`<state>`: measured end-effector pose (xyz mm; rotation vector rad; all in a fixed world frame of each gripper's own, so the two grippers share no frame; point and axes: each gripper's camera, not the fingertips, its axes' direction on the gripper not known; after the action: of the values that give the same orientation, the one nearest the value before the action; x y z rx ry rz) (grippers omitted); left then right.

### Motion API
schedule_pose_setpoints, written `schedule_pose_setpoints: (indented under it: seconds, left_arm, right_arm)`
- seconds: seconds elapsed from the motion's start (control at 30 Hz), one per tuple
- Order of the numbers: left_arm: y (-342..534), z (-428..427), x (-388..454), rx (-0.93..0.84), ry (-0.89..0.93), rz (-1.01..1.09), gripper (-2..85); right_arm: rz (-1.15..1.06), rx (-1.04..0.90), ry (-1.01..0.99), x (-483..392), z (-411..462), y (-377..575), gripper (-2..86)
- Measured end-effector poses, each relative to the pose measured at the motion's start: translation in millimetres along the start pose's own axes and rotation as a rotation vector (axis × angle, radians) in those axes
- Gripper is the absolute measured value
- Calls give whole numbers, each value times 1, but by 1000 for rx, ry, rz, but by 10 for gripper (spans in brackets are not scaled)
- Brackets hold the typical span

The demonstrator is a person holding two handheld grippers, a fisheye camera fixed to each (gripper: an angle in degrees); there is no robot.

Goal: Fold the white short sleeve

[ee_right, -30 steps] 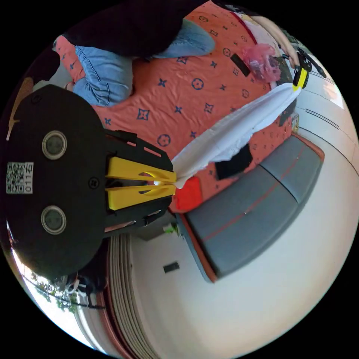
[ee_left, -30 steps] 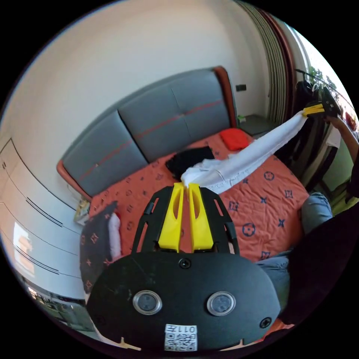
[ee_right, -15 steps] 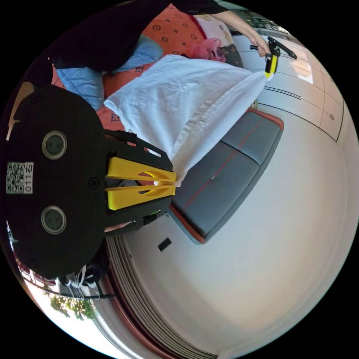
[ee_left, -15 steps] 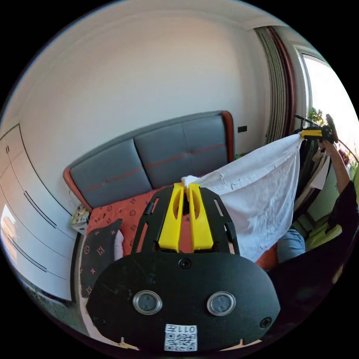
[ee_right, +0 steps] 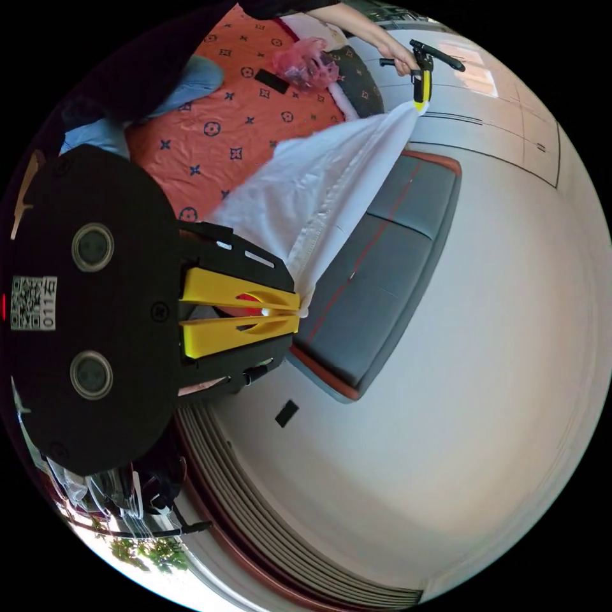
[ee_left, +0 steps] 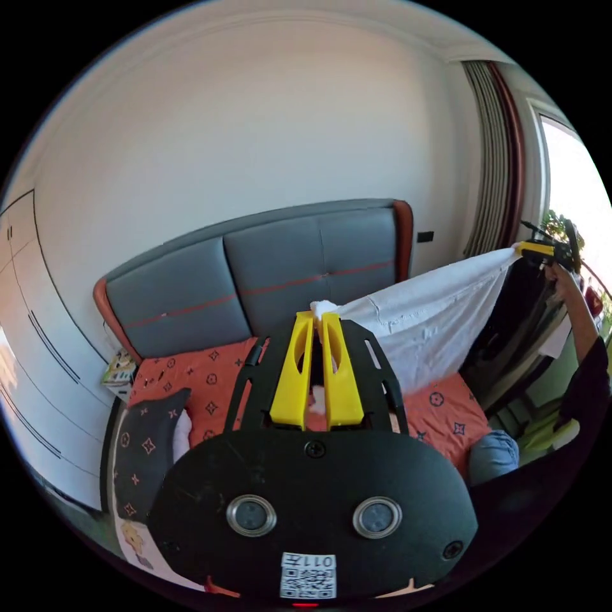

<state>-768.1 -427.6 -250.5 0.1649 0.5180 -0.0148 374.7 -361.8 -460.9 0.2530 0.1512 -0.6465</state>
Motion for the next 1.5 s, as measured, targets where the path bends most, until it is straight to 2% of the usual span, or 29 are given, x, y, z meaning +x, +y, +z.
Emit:
schedule_pose_setpoints:
  seconds: [0.13,0.27,0.5,0.7,0.93,1.23,1.5]
  left_arm:
    - [28,7,7,-46,51,65,1]
    - [97,64,15,-283,163,102,2]
    - [274,219,23,-643,287,-88,2]
    - [386,305,30,-896,318,-205,1]
    - [426,348,15,-936,332,-285,1]
    - [444,384,12,-996,249,-132,2]
    - [483,388,9,-1013,209,-56,16]
  right_arm:
    - [-14,-43,-87,-6,15,39,14]
    - [-16,-180,-269,-32,74,111,15]
    - [-17,-501,-410,-124,230,263,16]
    - [65,-737,-502,-168,333,359,16]
    - [96,-805,-532,-175,393,400,14]
    - [116,-808,-563,-177,436,439,14]
    - [34,-844,-545,-194,464,472,21]
